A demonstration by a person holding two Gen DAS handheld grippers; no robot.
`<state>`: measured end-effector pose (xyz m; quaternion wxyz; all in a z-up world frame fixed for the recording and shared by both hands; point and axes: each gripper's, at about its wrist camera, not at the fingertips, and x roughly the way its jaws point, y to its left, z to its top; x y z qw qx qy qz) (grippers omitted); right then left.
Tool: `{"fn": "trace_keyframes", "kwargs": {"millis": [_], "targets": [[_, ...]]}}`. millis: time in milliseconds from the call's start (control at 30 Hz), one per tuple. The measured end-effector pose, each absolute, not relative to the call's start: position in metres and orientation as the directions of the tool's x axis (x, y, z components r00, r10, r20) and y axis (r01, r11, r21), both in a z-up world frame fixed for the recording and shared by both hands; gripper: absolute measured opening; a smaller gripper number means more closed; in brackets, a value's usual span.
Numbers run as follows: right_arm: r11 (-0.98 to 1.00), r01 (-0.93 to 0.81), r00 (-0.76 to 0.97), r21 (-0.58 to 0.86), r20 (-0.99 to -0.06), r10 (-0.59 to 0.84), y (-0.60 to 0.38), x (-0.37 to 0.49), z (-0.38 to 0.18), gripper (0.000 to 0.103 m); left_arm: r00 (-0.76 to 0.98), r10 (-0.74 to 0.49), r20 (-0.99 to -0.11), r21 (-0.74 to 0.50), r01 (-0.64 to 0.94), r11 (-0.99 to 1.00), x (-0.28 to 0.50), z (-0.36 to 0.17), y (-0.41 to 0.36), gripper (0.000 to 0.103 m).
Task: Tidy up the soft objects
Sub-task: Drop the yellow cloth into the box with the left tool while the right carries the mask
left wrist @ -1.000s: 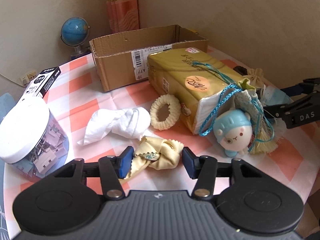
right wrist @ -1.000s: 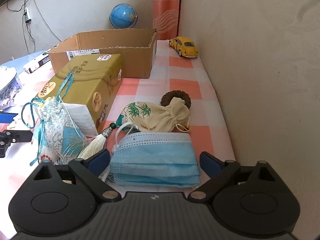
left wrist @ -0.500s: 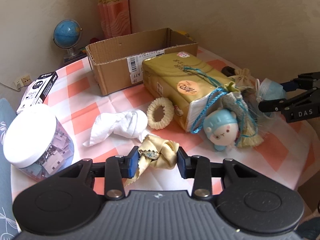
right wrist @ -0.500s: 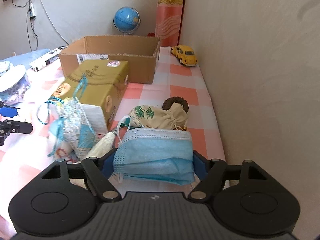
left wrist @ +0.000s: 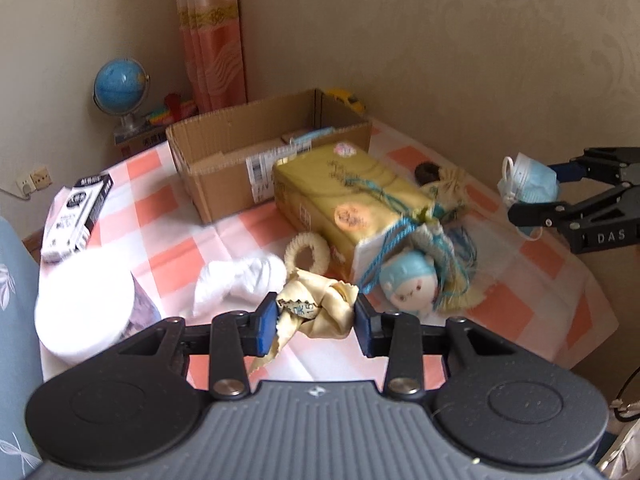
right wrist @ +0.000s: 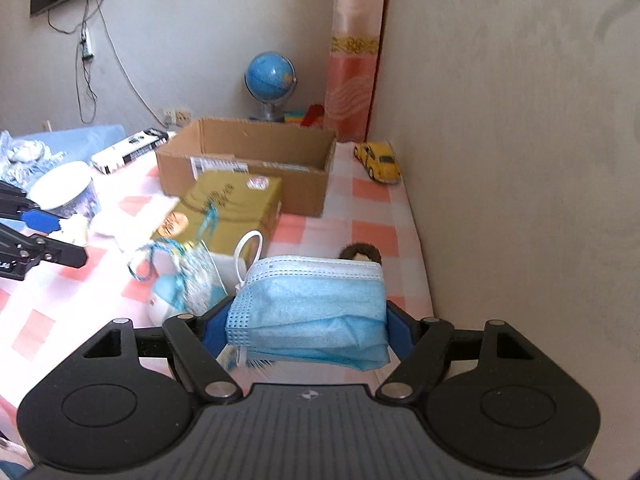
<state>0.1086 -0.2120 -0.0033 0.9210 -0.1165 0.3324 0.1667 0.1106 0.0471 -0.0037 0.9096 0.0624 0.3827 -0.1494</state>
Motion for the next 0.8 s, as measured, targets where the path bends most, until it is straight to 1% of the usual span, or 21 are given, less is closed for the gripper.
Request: {"fn": "trace_keyframes", "kwargs": {"millis": [200, 367, 467, 600, 733, 800], "targets": [[0.914, -0.392, 0.745, -0.107, -0.620, 0.246, -0.208, 0.111, 0.010, 0.080, 0.697, -0.219, -0.683, 0.035, 0.330, 0.943, 0.131, 0.019, 0.045, 0.038], [0.916, -0.389, 0.749, -0.101, -0.613, 0.251, -0.207, 0.119, 0.013, 0.080, 0.729, -0.200, -0.655, 0.070, 0.322, 0.944, 0.170, 0.035, 0.043, 0.038], [0.916, -0.389, 0.751, -0.096, -0.609, 0.256, -0.208, 0.122, 0.014, 0.080, 0.736, -0.184, -0.652, 0.085, 0.312, 0.946, 0.200, 0.041, 0.044, 0.038], [0.919, -0.383, 0.752, -0.092, -0.609, 0.252, -0.209, 0.127, 0.015, 0.080, 0.735, -0.173, -0.656, 0.077, 0.292, 0.953, 0.240, 0.048, 0.046, 0.038], [0.925, -0.370, 0.754, -0.087, -0.610, 0.245, -0.212, 0.131, 0.014, 0.080, 0.744, -0.136, -0.654, 0.103, 0.266, 0.958, 0.272, 0.048, 0.044, 0.038], [0.927, -0.366, 0.754, -0.085, -0.611, 0.242, -0.212, 0.132, 0.013, 0.080, 0.745, -0.122, -0.655, 0.109, 0.253, 0.961, 0.286, 0.044, 0.045, 0.041]]}}
